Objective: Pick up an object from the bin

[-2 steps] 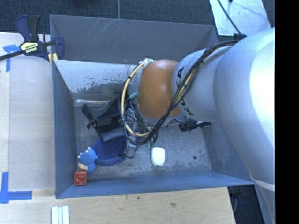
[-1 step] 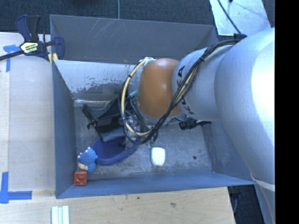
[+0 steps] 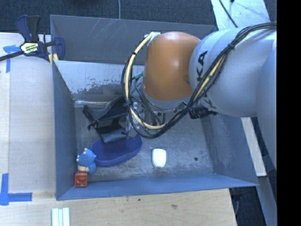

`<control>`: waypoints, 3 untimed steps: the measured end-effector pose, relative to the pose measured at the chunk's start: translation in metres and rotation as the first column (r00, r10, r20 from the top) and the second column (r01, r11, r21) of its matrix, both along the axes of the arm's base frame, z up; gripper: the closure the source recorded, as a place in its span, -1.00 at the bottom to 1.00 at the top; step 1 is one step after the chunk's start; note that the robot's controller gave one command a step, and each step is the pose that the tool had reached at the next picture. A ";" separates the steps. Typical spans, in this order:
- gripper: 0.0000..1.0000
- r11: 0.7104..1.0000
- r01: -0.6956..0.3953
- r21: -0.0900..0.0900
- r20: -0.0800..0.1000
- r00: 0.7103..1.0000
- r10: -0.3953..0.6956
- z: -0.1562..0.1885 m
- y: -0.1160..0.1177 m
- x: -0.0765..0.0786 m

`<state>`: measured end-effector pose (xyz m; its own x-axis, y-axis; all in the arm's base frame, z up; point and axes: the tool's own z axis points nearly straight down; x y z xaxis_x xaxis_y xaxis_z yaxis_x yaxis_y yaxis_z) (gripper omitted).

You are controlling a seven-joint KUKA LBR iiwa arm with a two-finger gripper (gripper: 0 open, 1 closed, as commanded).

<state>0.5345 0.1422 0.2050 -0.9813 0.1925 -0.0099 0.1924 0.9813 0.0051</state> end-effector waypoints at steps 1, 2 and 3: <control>1.00 0.981 -0.196 -0.003 -0.014 0.981 0.196 -0.061 0.012 -0.047; -1.00 0.981 -0.194 -0.003 -0.010 0.981 0.194 -0.059 0.012 -0.045; -1.00 1.000 -0.026 -0.003 -0.008 1.000 0.026 -0.113 -0.002 -0.028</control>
Offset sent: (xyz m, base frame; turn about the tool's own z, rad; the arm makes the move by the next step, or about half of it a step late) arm -0.0458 0.0126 -0.0592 -0.1964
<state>0.5069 0.1404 0.0915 -0.9859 0.1673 -0.0022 0.1673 0.9859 0.0011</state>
